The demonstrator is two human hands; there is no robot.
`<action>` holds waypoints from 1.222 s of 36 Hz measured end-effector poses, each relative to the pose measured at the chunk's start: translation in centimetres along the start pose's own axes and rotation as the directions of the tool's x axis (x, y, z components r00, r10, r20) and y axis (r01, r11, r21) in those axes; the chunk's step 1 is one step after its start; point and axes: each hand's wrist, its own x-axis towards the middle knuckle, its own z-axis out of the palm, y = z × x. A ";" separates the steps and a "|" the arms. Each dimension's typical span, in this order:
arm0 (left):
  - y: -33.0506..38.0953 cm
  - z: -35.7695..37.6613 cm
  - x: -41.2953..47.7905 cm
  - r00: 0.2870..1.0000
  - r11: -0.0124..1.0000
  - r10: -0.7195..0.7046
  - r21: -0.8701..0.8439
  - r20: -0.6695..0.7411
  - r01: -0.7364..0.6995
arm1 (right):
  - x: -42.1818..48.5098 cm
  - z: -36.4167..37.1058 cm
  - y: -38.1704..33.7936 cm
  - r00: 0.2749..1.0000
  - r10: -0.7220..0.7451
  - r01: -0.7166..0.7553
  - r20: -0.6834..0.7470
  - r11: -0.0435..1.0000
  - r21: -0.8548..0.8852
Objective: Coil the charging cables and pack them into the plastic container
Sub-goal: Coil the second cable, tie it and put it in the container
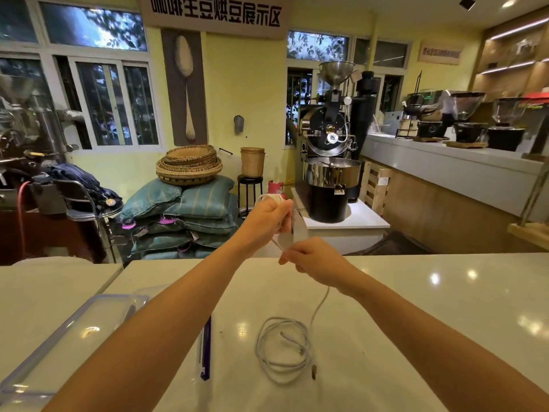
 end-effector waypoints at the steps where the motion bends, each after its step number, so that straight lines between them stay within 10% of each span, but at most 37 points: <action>1: -0.1 -0.2 0.0 1.000 0.998 0.011 0.060 -0.014 -0.010 | 0.0 -0.6 -0.3 1.000 -0.023 0.023 0.003 0.998 -0.058; 8: -0.9 0.0 -1.1 0.980 0.973 -0.110 0.219 0.164 0.072 | 1.1 -4.7 -2.4 0.983 -0.182 0.174 -0.015 0.956 -0.236; 21: 1.0 0.9 -3.0 0.836 0.836 -0.044 -0.439 0.547 0.331 | 2.3 -7.6 -1.1 0.971 -0.214 0.223 -0.105 0.972 0.076; 31: 2.7 1.0 -2.6 0.901 0.774 0.029 -0.580 0.433 0.254 | 2.4 -3.1 3.1 0.988 0.068 0.033 -0.140 0.786 0.618; 44: 0.8 0.6 -1.5 0.972 0.931 -0.054 -0.341 0.227 0.131 | 0.3 3.6 1.6 0.995 0.079 -0.098 0.066 0.926 0.366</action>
